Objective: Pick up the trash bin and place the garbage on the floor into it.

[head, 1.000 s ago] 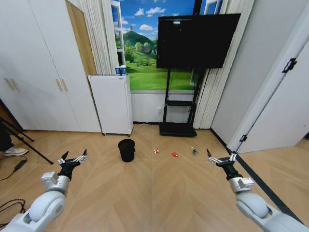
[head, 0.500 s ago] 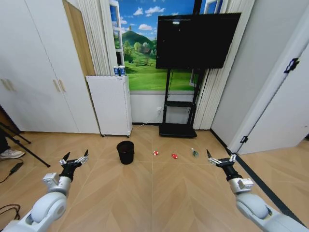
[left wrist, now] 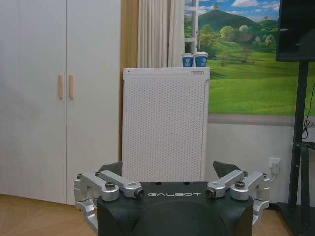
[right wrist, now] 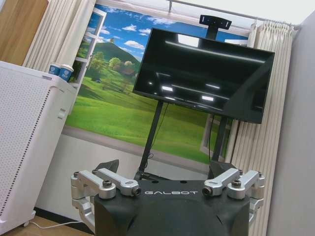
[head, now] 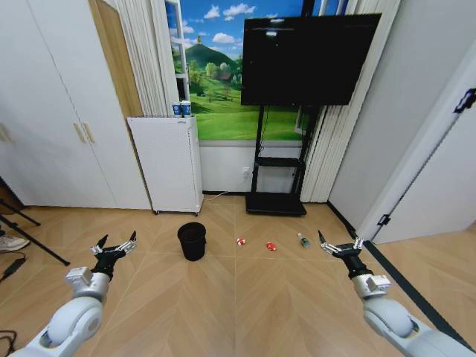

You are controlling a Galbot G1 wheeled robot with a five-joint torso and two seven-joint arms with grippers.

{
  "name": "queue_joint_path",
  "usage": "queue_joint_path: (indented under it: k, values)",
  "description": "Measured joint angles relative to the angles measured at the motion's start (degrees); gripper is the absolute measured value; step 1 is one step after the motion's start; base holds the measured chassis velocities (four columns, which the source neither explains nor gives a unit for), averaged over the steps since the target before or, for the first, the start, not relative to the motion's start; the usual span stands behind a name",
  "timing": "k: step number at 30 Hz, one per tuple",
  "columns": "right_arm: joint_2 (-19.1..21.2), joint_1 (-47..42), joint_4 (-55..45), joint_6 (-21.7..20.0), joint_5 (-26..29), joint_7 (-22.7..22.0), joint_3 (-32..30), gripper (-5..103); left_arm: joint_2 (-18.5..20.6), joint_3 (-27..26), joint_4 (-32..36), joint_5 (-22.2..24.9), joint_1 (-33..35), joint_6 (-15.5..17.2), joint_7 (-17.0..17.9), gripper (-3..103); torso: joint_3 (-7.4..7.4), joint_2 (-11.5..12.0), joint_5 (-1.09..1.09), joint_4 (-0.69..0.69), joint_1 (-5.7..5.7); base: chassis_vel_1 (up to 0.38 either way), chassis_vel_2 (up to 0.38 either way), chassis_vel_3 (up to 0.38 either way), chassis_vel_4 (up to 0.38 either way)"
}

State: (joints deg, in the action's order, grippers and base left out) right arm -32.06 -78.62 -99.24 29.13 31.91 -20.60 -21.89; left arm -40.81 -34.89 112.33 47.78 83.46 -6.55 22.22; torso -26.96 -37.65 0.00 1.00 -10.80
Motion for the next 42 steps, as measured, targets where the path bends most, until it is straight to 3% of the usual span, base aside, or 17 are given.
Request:
queue_joint_path:
  k: [42]
  values:
    - [0.3,0.7,0.3,0.9,0.3,0.5,0.9,100,0.4,0.4,0.0,0.0,0.1,-0.2,-0.8,100,0.0,0.0,-0.01,-0.01,0.0,-0.156,0.155,0.153,-0.155]
